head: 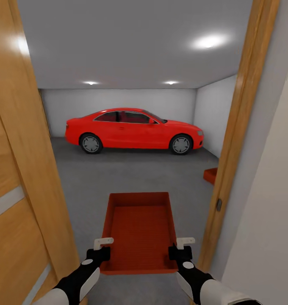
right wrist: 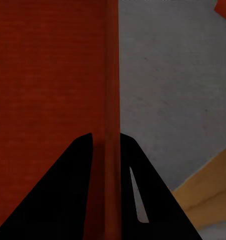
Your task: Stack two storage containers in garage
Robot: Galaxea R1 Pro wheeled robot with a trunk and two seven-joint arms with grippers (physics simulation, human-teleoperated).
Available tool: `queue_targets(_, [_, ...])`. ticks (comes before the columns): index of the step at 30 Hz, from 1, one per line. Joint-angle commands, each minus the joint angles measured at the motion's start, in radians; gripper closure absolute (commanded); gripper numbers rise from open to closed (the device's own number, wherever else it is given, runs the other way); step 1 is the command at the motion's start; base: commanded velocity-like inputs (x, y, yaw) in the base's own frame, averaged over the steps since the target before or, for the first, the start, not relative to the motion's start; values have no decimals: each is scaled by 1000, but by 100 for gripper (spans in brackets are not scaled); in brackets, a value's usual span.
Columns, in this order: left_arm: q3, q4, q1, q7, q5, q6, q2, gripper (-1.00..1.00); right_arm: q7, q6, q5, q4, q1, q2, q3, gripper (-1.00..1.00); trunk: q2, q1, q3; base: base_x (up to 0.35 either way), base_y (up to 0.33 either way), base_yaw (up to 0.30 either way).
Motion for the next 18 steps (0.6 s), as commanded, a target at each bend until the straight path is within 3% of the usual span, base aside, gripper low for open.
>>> queue_targets(1, [20, -5, -2, 35, -5, -12, -2, 100, -6, -1, -7, 3, 0, 11, -10, 100, -1, 0, -2, 106, 185, 0])
queue_targets(14, [20, -7, -2, 36, -5, -12, -3, 100, -6, 1, -7, 3, 0, 11, -10, 100, -1, 0, -2, 45, 48, 0])
queue_targets(18, [20, -5, -2, 36, -5, -12, -3, 100, -8, 0, -7, 3, 0, 11, -10, 100, -1, 0, -2, 234, 0, 0])
